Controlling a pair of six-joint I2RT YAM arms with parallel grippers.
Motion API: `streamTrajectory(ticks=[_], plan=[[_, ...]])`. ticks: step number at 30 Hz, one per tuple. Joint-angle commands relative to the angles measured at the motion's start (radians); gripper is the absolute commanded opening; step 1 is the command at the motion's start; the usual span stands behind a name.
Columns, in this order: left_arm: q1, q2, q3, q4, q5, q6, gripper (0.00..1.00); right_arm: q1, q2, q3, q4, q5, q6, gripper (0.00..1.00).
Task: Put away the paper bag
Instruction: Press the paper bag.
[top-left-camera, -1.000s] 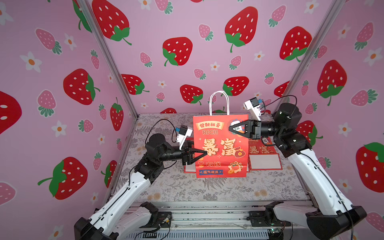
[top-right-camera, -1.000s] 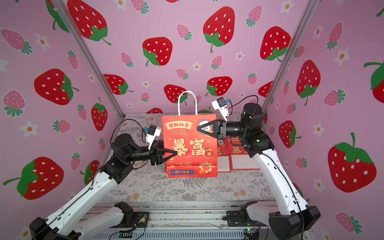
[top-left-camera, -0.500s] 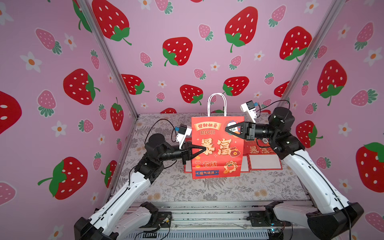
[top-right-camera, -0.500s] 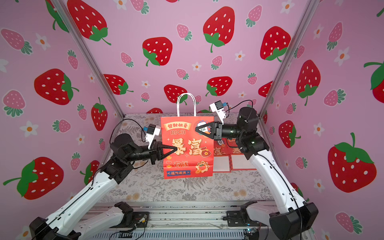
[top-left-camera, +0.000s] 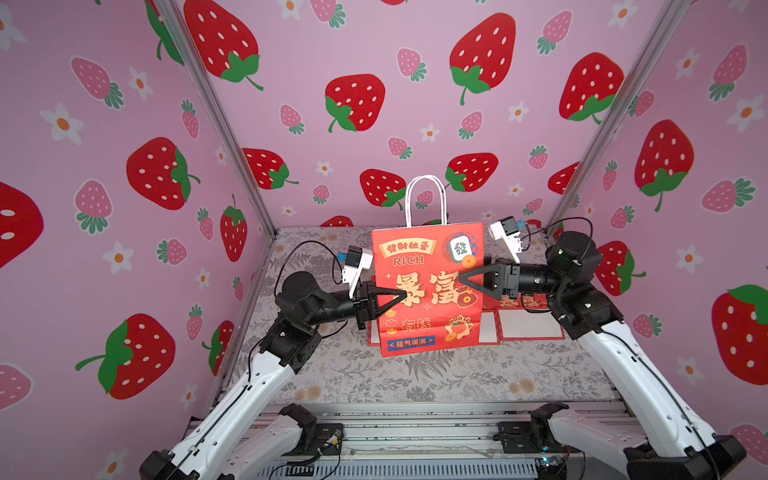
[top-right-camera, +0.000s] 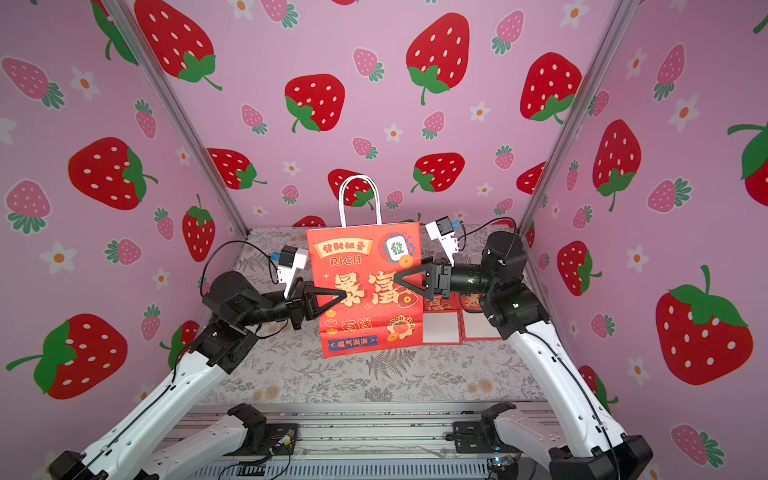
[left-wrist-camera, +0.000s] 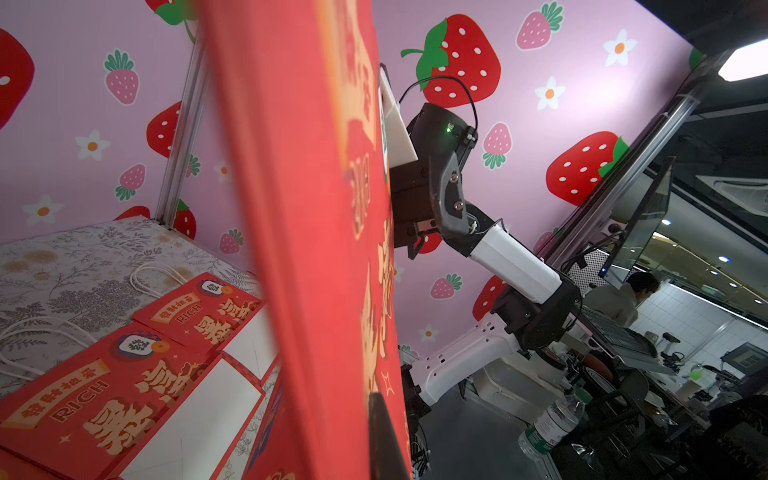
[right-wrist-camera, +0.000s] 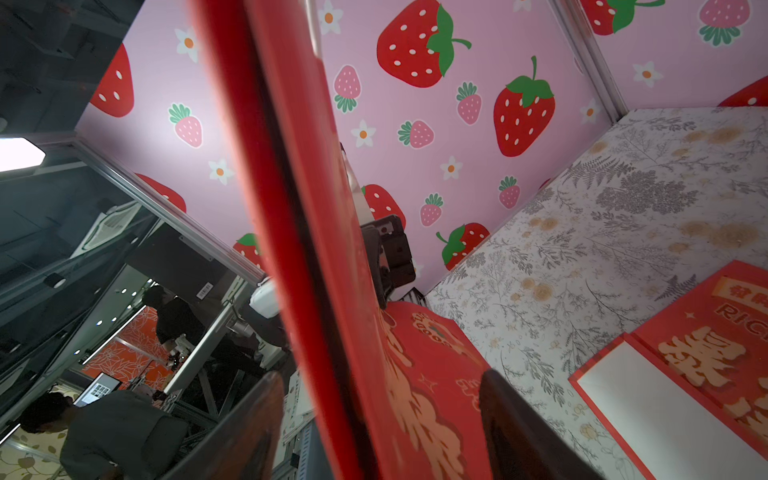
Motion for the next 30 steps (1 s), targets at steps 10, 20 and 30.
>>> streamTrajectory(ticks=[10, 20, 30], plan=[[0.049, 0.048, -0.015, 0.136, 0.151, -0.099, 0.0, 0.017, -0.092, -0.046, -0.124, 0.012, -0.071, 0.8], [0.049, 0.052, -0.004, 0.033, 0.166, -0.022, 0.0, 0.111, -0.047, -0.05, -0.158, 0.091, -0.109, 0.7], [0.063, 0.036, -0.014, 0.033, 0.148, -0.028, 0.0, 0.166, -0.036, -0.045, -0.225, 0.133, -0.153, 0.42]])
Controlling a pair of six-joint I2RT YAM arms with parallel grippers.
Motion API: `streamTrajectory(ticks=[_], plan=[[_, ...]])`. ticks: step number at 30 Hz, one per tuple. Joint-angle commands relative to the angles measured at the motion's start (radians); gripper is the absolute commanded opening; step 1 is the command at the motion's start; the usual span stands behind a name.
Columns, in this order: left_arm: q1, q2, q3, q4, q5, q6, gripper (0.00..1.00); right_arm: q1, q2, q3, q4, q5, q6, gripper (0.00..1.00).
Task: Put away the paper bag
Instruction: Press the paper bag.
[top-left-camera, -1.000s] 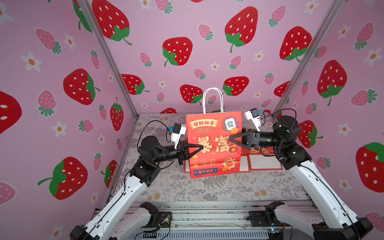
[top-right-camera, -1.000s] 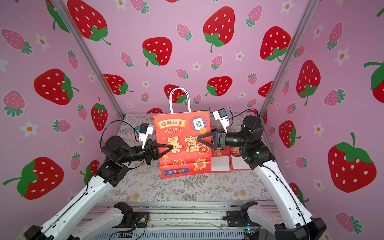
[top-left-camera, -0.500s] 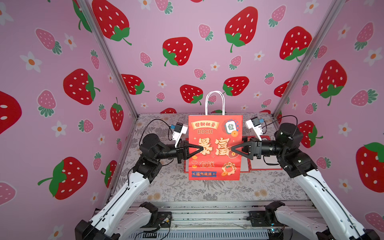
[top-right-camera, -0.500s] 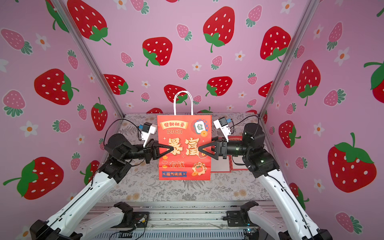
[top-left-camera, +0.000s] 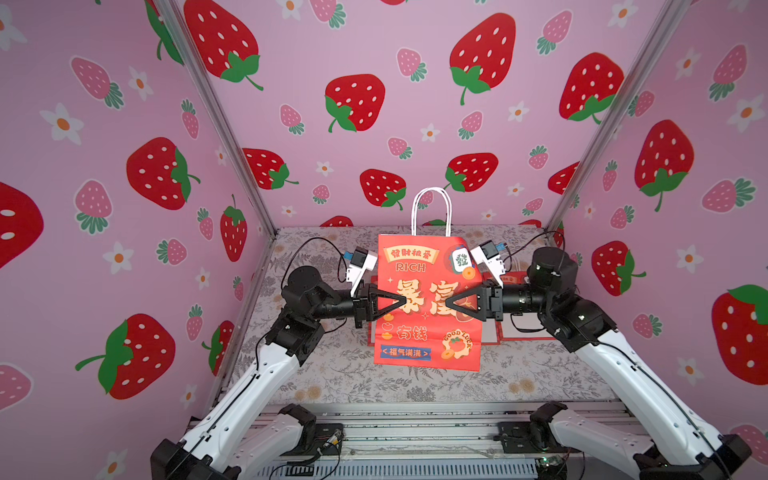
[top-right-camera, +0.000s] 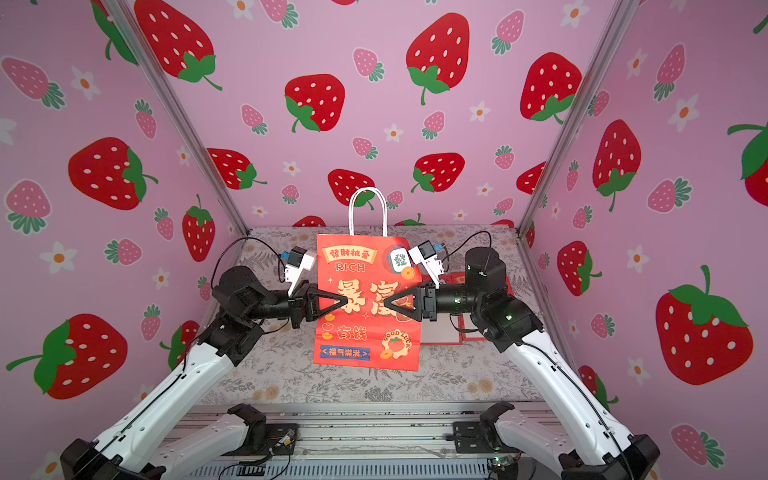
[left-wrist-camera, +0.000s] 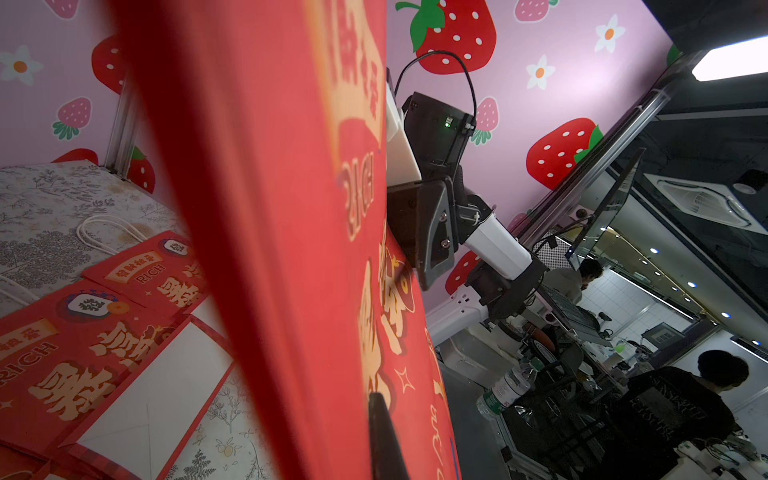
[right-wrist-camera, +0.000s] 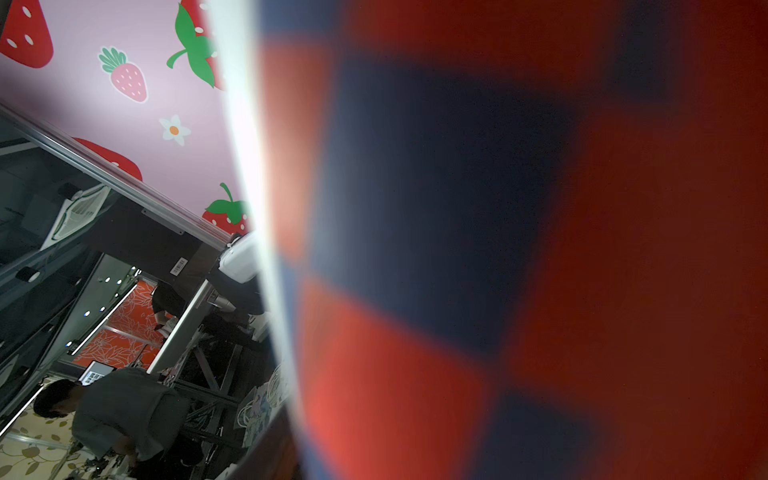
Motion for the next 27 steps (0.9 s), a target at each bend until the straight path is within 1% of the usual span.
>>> streamTrajectory(ticks=[1, 3, 5, 7, 10, 15, 18, 20, 23, 27], plan=[[0.014, -0.026, 0.0, 0.023, -0.014, 0.015, 0.0, 0.02, -0.01, 0.003, -0.048, 0.006, -0.031, 0.39], [0.022, -0.034, -0.004, 0.022, -0.015, 0.012, 0.0, 0.02, -0.022, 0.001, -0.066, 0.027, -0.038, 0.37], [0.029, -0.041, -0.007, 0.024, -0.015, 0.008, 0.0, 0.02, -0.038, -0.001, -0.072, 0.05, -0.04, 0.37], [0.033, -0.046, -0.009, 0.027, -0.013, 0.006, 0.0, 0.02, -0.06, -0.005, -0.07, 0.081, -0.037, 0.45], [0.035, -0.05, -0.01, 0.03, -0.012, 0.004, 0.0, 0.02, -0.076, -0.019, -0.035, 0.089, -0.012, 0.45], [0.035, -0.041, -0.015, 0.057, -0.005, -0.012, 0.0, 0.027, -0.036, -0.037, 0.067, 0.021, 0.054, 0.37], [0.035, -0.038, -0.015, 0.057, -0.004, -0.014, 0.0, 0.055, -0.013, -0.028, 0.057, 0.028, 0.038, 0.34], [0.036, -0.039, -0.015, 0.058, -0.006, -0.014, 0.0, 0.07, -0.002, -0.026, 0.053, 0.033, 0.033, 0.3], [0.035, -0.042, -0.015, 0.045, -0.01, -0.006, 0.0, 0.074, -0.004, -0.028, 0.051, 0.048, 0.03, 0.21], [0.042, -0.051, -0.014, 0.018, -0.011, 0.01, 0.0, 0.074, -0.027, -0.013, 0.002, 0.077, 0.001, 0.06]])
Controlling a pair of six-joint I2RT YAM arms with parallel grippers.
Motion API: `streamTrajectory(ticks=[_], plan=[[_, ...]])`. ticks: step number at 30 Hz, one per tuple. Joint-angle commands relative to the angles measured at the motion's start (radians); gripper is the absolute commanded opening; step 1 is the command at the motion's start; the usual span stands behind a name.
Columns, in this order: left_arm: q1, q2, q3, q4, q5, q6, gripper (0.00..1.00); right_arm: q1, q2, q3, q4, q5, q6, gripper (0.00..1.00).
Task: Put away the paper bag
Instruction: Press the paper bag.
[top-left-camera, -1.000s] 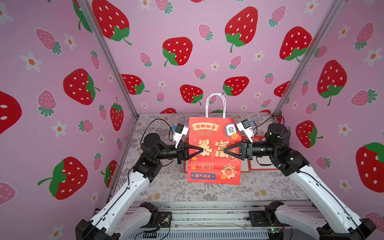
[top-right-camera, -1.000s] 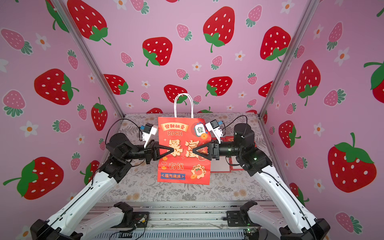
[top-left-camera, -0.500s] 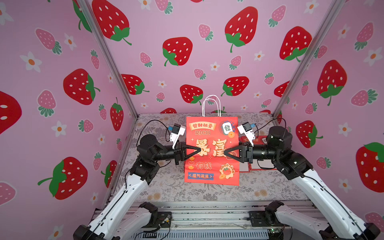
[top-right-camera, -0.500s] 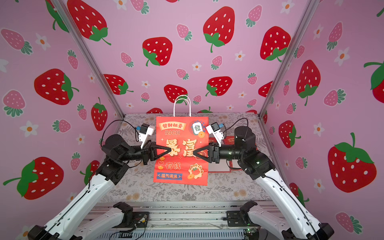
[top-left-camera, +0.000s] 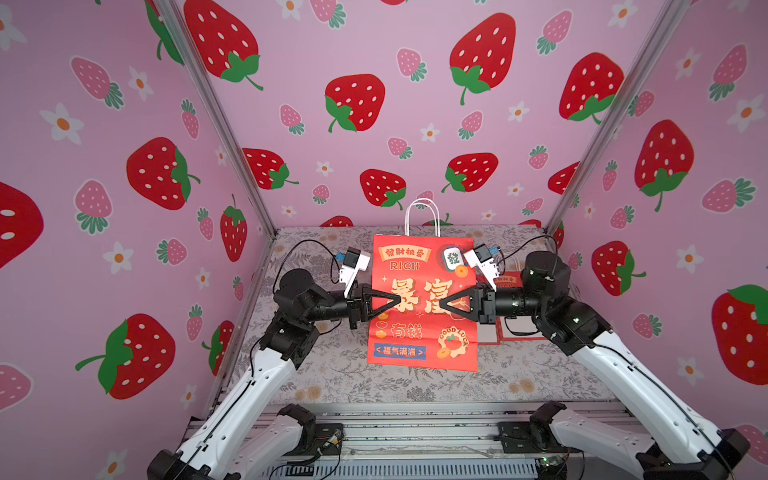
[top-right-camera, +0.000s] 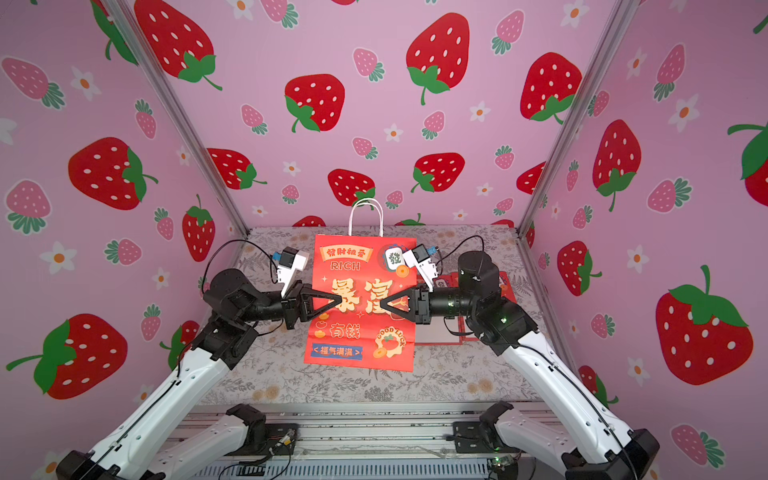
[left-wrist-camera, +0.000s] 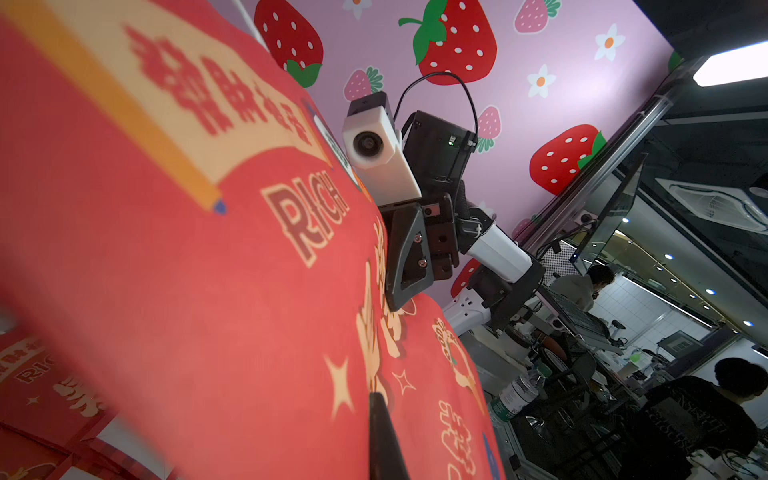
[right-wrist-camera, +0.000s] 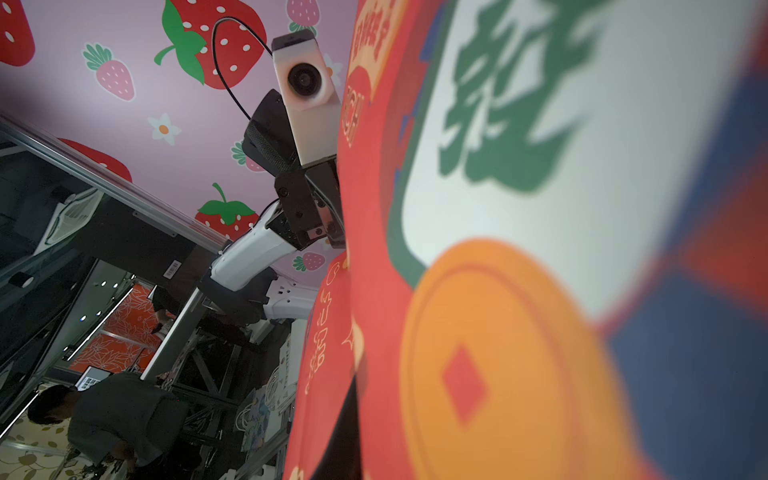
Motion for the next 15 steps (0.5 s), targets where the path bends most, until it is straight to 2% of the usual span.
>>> streamTrajectory(ticks=[1, 5, 6, 10, 12, 15], plan=[[0.011, -0.015, 0.0, 0.017, -0.014, 0.019, 0.0, 0.014, -0.028, 0.017, -0.05, 0.014, -0.034, 0.02], [0.024, -0.026, -0.005, 0.006, -0.013, 0.021, 0.0, 0.011, -0.046, 0.03, -0.081, 0.026, -0.049, 0.0], [0.024, -0.027, -0.004, 0.004, -0.012, 0.022, 0.07, 0.012, -0.048, 0.033, -0.083, 0.023, -0.048, 0.0], [0.027, -0.027, -0.002, -0.024, 0.004, 0.037, 0.62, 0.009, -0.052, 0.068, -0.146, 0.026, -0.087, 0.0], [0.038, -0.04, 0.005, -0.068, -0.014, 0.058, 0.75, 0.004, -0.055, 0.103, -0.224, 0.057, -0.139, 0.0], [0.068, -0.083, -0.001, -0.1, -0.056, 0.078, 0.85, 0.001, -0.053, 0.17, -0.385, 0.164, -0.243, 0.0]])
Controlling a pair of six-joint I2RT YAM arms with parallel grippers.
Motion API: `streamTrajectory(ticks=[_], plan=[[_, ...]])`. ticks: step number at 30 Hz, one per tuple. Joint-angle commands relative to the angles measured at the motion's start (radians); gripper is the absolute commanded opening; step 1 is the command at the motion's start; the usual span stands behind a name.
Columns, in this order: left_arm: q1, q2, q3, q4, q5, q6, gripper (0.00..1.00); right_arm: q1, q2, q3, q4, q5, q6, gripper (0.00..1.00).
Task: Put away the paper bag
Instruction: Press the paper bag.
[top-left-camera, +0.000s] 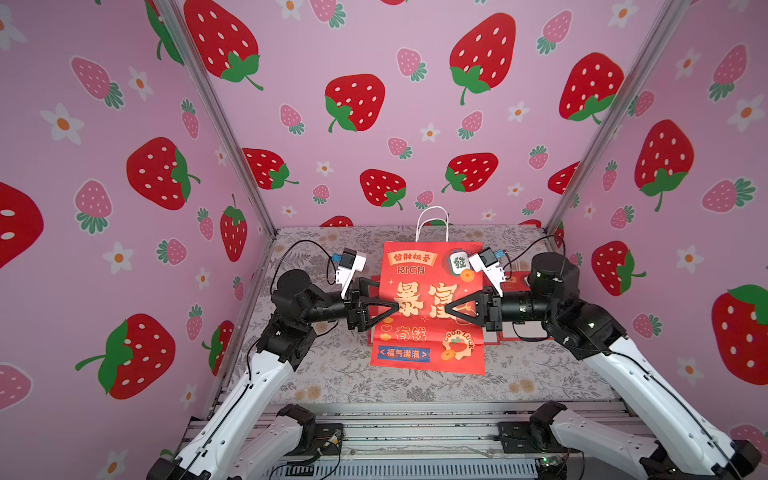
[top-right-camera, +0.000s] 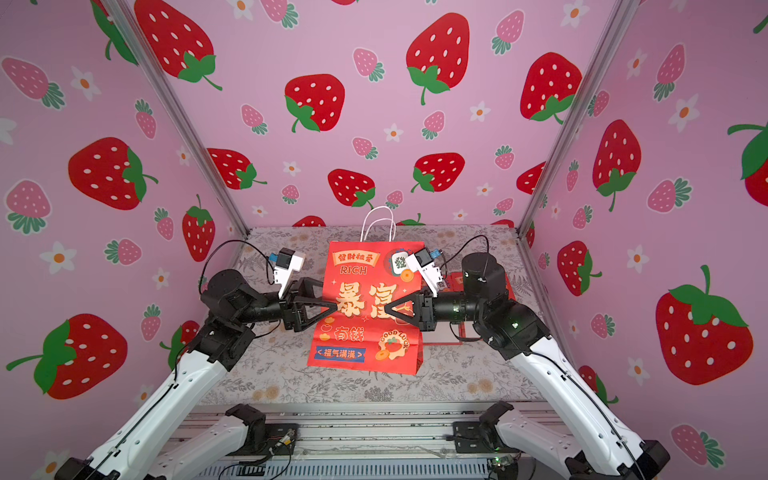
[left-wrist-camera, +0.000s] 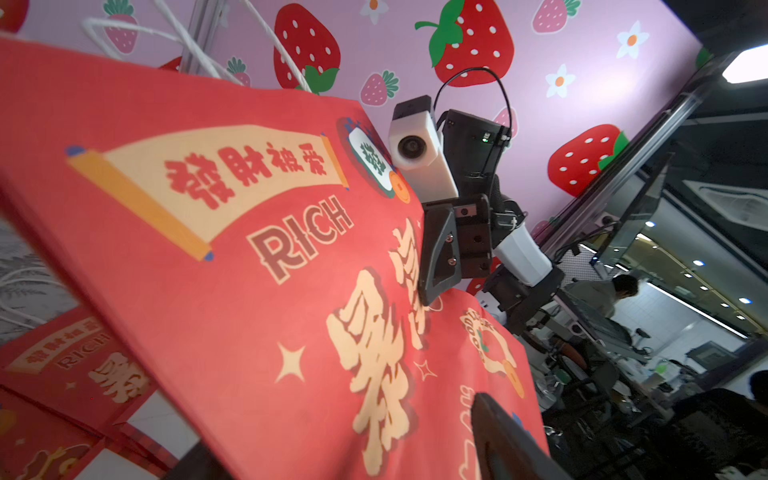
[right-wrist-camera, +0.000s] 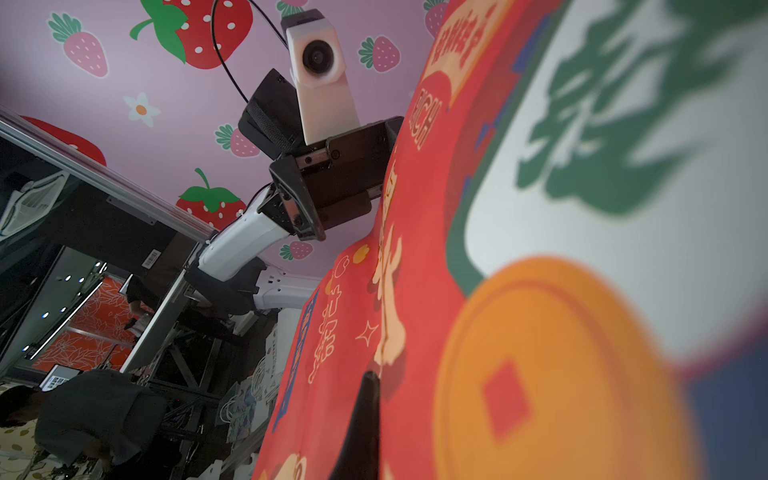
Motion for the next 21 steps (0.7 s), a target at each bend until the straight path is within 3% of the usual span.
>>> streamTrajectory(ticks=[1, 5, 8, 11, 14, 21], plan=[[0.034, -0.065, -0.001, -0.03, -0.053, 0.041, 0.87, -0.005, -0.018, 0.087, -0.198, 0.114, -0.145, 0.0], [0.069, -0.117, -0.019, -0.047, -0.082, 0.05, 0.92, -0.007, -0.026, 0.09, -0.227, 0.118, -0.167, 0.0], [0.082, -0.099, -0.027, -0.039, -0.041, 0.044, 0.96, -0.006, -0.039, 0.082, -0.206, 0.099, -0.164, 0.0], [0.077, -0.031, -0.054, 0.096, 0.052, -0.039, 0.99, -0.007, -0.049, 0.081, -0.17, 0.055, -0.153, 0.0], [0.053, 0.037, -0.042, 0.131, 0.073, -0.073, 1.0, -0.006, -0.046, 0.086, -0.131, -0.005, -0.133, 0.0], [-0.041, 0.068, -0.005, 0.087, 0.074, -0.007, 1.0, -0.006, -0.031, 0.091, -0.09, -0.031, -0.121, 0.0]])
